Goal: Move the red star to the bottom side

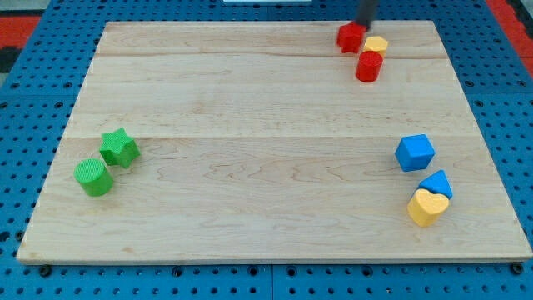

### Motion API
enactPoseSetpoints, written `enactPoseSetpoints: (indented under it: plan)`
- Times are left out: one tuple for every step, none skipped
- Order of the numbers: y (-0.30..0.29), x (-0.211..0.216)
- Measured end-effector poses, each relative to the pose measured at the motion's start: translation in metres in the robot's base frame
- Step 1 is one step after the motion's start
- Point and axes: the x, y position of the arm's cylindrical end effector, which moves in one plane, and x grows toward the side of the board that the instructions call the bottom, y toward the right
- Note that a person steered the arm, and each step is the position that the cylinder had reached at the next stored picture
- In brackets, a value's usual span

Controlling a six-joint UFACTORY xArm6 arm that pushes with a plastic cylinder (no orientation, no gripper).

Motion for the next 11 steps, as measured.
enactPoseSetpoints:
  plan:
    - [-0.100,0.055]
    - [-0.120,0.054]
    - [-0.106,0.017]
    - [-0.033,0.037]
    - [-0.064,0.084]
    - [-0.082,0.118]
    - [-0.088,0.084]
    - [-0.096,0.061]
    - [-0.054,0.068]
    - [0.002,0.075]
    - [-0.024,0.083]
